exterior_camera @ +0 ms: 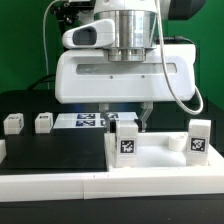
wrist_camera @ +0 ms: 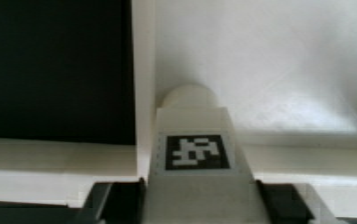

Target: Assemble square table

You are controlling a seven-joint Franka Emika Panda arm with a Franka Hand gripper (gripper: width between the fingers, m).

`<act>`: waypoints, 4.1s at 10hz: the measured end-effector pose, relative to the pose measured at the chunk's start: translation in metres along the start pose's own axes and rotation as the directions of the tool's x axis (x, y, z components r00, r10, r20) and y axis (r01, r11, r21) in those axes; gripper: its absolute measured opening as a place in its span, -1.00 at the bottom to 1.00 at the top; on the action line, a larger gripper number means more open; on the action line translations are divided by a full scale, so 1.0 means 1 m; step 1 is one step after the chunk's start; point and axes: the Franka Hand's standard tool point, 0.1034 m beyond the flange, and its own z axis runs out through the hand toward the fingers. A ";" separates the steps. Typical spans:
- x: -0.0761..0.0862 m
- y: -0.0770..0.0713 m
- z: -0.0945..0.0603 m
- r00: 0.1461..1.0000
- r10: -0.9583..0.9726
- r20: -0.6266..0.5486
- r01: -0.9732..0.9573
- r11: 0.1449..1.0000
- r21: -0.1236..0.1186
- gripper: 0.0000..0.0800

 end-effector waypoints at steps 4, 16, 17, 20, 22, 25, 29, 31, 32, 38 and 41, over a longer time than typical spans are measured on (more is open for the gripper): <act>-0.002 -0.001 0.001 0.938 0.345 -0.010 -0.345 0.938 0.001 -0.27; -0.010 -0.013 0.001 0.797 0.603 -0.029 -0.604 0.797 0.003 0.59; -0.016 -0.015 0.001 0.799 0.601 -0.024 -0.602 0.799 0.001 0.62; -0.030 -0.021 -0.005 0.792 0.611 -0.009 -0.611 0.792 0.008 0.62; -0.030 -0.020 -0.003 0.792 0.610 -0.007 -0.610 0.792 0.005 0.62; -0.032 -0.022 -0.004 0.756 0.654 -0.014 -0.654 0.756 0.011 0.62; -0.065 -0.039 -0.014 0.454 0.891 0.012 -0.891 0.454 0.028 0.62; -0.067 -0.039 -0.012 0.429 0.903 0.018 -0.903 0.428 0.038 0.62; -0.067 -0.039 -0.012 0.429 0.903 0.018 -0.903 0.428 0.038 0.62; -0.083 -0.038 -0.005 0.264 0.964 0.038 -0.964 0.264 0.013 0.62; -0.100 -0.029 0.012 0.123 0.992 0.026 -0.992 0.122 0.037 0.62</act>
Offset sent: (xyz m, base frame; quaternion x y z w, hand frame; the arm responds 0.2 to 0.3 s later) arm -0.0101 -0.0020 0.0020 -0.0211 0.0204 0.3009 0.9532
